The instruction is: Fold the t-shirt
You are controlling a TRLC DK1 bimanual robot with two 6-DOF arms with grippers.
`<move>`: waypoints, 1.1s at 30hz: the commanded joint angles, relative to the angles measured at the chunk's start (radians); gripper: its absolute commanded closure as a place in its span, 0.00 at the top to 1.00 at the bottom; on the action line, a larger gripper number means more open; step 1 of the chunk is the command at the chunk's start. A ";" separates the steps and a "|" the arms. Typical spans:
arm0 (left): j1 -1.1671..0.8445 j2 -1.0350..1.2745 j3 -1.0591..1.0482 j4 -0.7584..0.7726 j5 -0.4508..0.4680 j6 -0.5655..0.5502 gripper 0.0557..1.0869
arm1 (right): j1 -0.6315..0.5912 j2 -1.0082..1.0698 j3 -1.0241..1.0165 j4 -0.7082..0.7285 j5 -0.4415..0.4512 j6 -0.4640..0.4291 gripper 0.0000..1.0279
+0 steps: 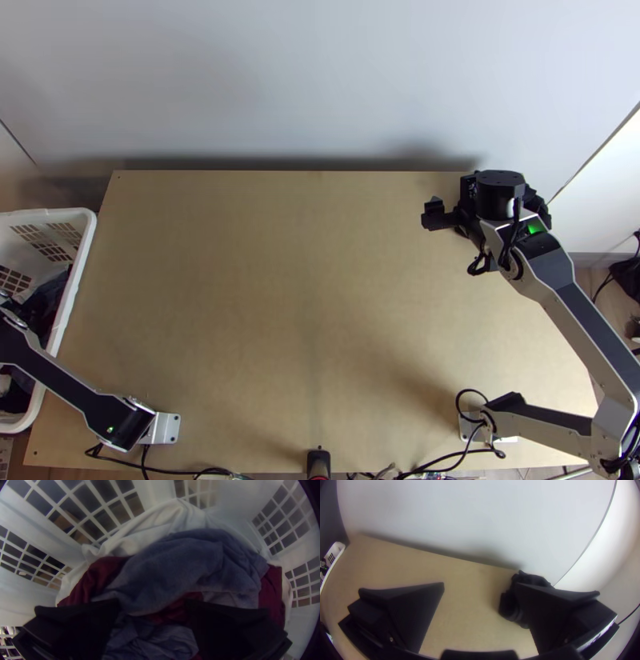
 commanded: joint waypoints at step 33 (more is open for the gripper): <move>0.070 -0.151 0.124 -0.199 0.180 0.010 0.09 | -0.001 0.016 -0.039 0.029 0.038 -0.028 0.95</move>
